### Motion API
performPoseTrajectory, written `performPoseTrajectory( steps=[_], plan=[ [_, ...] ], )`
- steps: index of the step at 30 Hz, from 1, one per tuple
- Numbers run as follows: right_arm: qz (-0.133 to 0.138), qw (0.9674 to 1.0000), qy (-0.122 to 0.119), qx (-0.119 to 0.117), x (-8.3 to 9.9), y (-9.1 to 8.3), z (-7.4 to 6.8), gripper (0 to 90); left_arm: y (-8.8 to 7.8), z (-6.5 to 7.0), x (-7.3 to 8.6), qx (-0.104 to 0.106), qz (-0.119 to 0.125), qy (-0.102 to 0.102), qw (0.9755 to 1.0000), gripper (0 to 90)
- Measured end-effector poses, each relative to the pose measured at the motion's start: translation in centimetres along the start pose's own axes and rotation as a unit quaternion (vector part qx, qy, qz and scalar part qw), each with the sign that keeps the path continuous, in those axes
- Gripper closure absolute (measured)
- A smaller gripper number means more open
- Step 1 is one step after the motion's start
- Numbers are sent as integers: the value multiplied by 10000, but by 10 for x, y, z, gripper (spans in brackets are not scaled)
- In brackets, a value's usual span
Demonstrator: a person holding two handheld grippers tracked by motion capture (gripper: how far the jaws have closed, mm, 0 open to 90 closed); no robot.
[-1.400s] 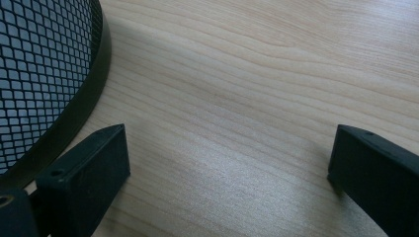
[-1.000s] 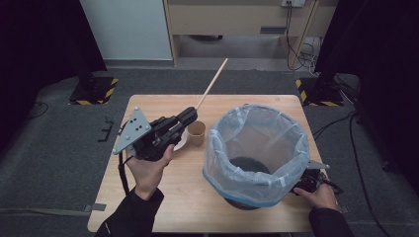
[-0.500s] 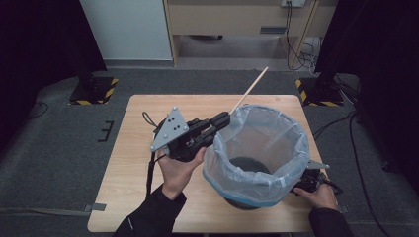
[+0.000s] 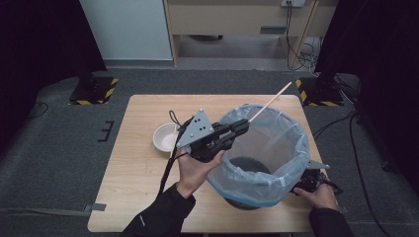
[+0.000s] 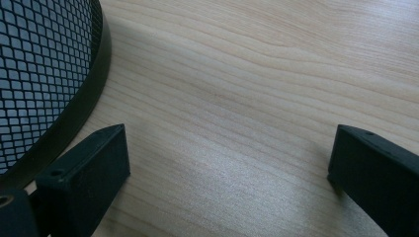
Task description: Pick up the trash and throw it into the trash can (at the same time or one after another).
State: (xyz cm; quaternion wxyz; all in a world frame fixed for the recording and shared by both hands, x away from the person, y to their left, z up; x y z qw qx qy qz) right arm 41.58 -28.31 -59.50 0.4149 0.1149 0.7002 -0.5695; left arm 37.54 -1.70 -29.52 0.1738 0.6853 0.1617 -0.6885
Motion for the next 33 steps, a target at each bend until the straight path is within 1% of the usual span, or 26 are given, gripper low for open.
performPoseTrajectory(
  steps=[2,3,4,6,9,11,12,13,15,18,19,20,23,24,27,30,33],
  plan=[
    [1,10000,-3,0,0,0,0,25,3,0,3,91,-23,-31,10000,806],
    [1,10000,-2,0,0,0,0,25,4,0,4,114,-24,-29,9999,773],
    [1,10000,-2,0,0,0,0,25,5,-1,4,121,-26,-40,9999,740],
    [1,10000,-1,0,0,0,0,25,3,-2,5,132,-20,-40,9999,705],
    [1,10000,-1,0,0,0,0,25,-3,-5,3,79,-9,-1,10000,625],
    [0,10000,-1,-1,0,0,0,25,-10,-9,2,-5,-34,89,10000,574],
    [1,10000,-2,0,0,0,0,25,-15,-13,2,-72,-42,127,9999,544],
    [1,10000,-2,0,0,0,0,25,-23,-18,2,-171,-52,155,9997,521],
    [1,10000,-2,0,0,0,0,25,-31,-25,2,-280,-56,140,9995,473],
    [1,10000,-3,0,0,0,0,25,-50,-41,4,-521,-90,111,9985,432],
    [0,10000,-1,0,0,0,0,25,-59,-50,6,-678,-137,113,9975,424],
    [0,10000,-1,-1,0,0,0,25,-65,-56,8,-773,-168,100,9968,413],
    [2,10000,-2,0,0,0,0,25,-79,-70,14,-986,-242,35,9948,388],
    [1,10000,-2,0,0,0,0,25,-85,-76,19,-1065,-310,-23,9938,373],
    [0,10000,-2,1,0,0,0,25,-96,-89,28,-1221,-356,-163,9917,352],
    [0,10000,-2,0,0,0,0,25,-104,-103,42,-1418,-485,-230,9884,338],
    [1,10000,-4,0,0,0,0,25,-108,-117,58,-1625,-658,-275,9841,326]
  ],
)
Point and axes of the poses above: each handheld gripper's, and its own axes: y roughly forward along the jaws, x roughly out of its underside, z roughly to its right, the point moved 8 cm from there along y, roughly forward along the jaws
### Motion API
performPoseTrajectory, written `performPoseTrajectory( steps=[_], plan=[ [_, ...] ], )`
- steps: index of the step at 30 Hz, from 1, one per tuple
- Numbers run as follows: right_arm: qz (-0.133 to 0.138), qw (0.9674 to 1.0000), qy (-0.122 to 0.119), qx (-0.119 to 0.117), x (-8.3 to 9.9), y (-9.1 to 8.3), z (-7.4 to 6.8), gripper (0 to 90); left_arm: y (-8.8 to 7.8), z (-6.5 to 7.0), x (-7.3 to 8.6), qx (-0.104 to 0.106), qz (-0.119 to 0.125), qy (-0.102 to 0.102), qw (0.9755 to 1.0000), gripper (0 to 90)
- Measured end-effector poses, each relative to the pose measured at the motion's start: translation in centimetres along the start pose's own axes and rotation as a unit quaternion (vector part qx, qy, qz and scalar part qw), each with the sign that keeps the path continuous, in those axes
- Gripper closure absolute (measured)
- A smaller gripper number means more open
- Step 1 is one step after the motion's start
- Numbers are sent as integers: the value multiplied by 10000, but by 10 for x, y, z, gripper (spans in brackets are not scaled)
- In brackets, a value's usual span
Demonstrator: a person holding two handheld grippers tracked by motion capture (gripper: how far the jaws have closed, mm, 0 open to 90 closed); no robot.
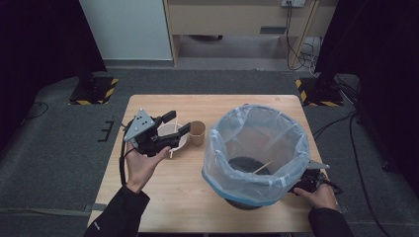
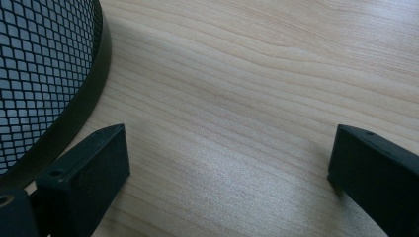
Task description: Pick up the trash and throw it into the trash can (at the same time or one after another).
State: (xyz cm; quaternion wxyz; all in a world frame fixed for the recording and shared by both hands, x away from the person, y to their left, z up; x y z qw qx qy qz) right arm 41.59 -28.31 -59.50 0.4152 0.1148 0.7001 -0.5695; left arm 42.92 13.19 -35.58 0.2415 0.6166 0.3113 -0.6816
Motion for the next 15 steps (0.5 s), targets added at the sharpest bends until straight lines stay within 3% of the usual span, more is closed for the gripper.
performPoseTrajectory(
  steps=[2,7,15],
  plan=[
    [-8,10000,12,-2,0,0,0,25,3,-10,12,-163,-209,6,9996,314],
    [0,10000,1,0,0,0,0,25,10,-29,33,-425,-465,-88,9980,301],
    [-1,10000,3,-1,0,0,0,25,17,-62,72,-860,-955,-270,9913,298]
  ],
)
Point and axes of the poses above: each handheld gripper's, and its own axes: y roughly forward along the jaws, x roughly out of its underside, z roughly to its right, the point moved 8 cm from there along y, roughly forward along the jaws
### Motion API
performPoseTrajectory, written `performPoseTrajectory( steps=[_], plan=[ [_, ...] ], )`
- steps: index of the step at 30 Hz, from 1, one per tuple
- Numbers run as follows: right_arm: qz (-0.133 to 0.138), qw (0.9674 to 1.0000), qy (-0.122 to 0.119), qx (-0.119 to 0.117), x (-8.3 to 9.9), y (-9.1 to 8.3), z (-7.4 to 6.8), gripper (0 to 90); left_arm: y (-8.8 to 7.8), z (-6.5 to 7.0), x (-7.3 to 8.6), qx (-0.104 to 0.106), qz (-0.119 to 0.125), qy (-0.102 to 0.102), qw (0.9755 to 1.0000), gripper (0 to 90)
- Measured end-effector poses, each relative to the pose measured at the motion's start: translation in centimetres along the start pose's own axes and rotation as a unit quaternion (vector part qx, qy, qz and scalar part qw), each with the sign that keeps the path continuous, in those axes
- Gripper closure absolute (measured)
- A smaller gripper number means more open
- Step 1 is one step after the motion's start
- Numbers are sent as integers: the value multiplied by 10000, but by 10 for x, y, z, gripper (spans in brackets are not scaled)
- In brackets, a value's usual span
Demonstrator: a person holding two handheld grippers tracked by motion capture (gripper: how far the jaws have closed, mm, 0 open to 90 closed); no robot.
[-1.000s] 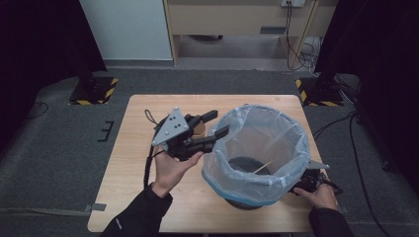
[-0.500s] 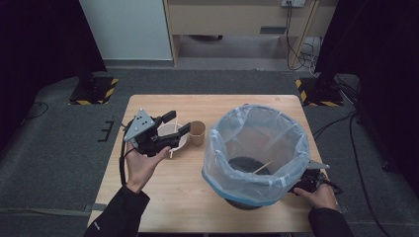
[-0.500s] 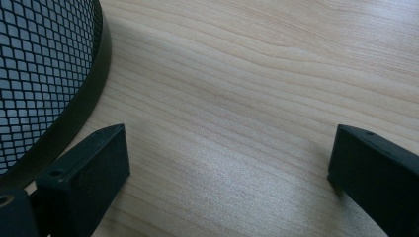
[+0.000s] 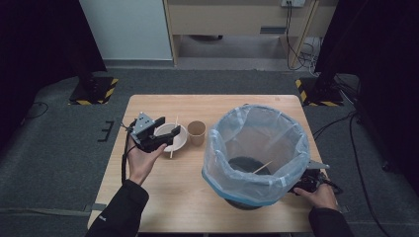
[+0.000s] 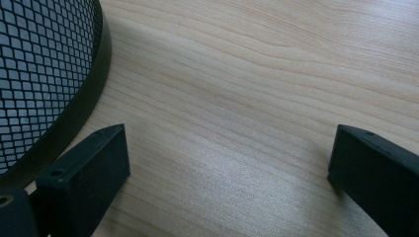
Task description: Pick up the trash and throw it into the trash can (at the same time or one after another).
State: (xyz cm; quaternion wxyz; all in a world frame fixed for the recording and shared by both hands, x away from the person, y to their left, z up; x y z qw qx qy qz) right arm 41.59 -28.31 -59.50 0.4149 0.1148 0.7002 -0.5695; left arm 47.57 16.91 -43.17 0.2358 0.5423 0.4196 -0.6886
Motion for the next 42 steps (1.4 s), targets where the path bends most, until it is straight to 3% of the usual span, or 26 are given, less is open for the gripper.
performPoseTrajectory(
  steps=[6,17,31,42],
  plan=[
    [0,10000,-3,0,0,0,0,24,14,-16,23,-211,-328,-81,9992,298],
    [0,10000,-2,-1,0,0,0,25,33,-34,50,-534,-737,-149,9957,310],
    [-2,10000,-4,-1,0,0,0,24,52,-36,83,-666,-1267,-216,9895,402],
    [-4,10000,-5,-11,0,0,0,24,55,-39,96,-708,-1575,-239,9847,564]
  ],
)
Point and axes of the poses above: each handheld gripper's, and its own axes: y roughly forward along the jaws, x roughly out of its underside, z roughly to its right, the point moved 8 cm from there along y, roughly forward along the jaws
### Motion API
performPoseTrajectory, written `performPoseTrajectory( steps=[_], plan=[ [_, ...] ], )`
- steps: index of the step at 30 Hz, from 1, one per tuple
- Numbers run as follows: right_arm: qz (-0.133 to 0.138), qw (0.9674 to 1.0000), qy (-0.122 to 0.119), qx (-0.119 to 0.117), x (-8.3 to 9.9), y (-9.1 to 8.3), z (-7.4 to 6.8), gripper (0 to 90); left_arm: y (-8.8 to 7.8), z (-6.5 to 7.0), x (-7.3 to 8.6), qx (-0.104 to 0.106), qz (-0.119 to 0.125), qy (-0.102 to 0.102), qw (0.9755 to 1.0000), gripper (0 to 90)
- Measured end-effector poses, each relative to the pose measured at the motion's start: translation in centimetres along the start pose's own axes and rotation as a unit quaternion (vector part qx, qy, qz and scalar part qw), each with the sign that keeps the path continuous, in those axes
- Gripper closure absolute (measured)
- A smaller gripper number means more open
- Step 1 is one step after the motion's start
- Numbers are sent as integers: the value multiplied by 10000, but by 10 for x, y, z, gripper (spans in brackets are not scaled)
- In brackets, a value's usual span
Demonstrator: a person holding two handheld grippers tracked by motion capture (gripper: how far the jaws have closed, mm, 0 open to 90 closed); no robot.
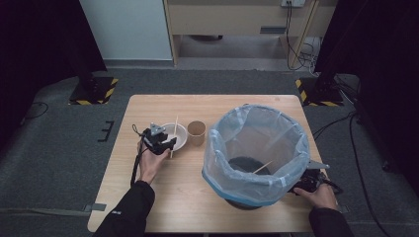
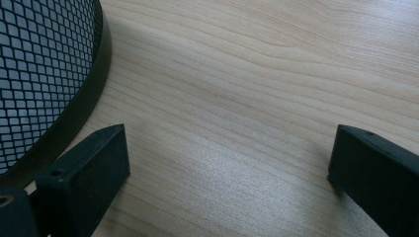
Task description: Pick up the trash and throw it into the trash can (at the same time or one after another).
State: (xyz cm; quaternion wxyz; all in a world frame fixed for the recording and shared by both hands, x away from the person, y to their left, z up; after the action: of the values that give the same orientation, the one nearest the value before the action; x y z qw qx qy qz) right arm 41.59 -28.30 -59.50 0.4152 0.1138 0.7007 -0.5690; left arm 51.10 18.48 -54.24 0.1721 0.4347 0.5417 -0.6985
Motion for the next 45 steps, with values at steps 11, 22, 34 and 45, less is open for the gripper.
performPoseTrajectory(
  steps=[11,22,34,45],
  plan=[
    [2,10000,-13,-8,0,0,0,24,0,-5,7,-34,-222,-12,9997,706],
    [-1,10000,-12,-9,0,0,0,24,-3,-13,11,-133,-354,-33,9993,824],
    [2,10000,-13,-8,0,0,0,24,-9,-16,8,-185,-286,-28,9994,851],
    [1,10000,-12,-8,0,0,0,24,-40,-12,-23,18,379,-157,9992,851]
  ],
)
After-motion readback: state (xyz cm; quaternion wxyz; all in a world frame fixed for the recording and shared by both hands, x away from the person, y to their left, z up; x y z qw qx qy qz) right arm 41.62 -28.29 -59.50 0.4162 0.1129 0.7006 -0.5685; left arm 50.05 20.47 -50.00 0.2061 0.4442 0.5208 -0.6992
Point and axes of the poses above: each handheld gripper's, and its own axes: y roughly forward along the jaws, x roughly out of its underside, z roughly to its right, the point moved 8 cm from there along y, roughly forward along the jaws
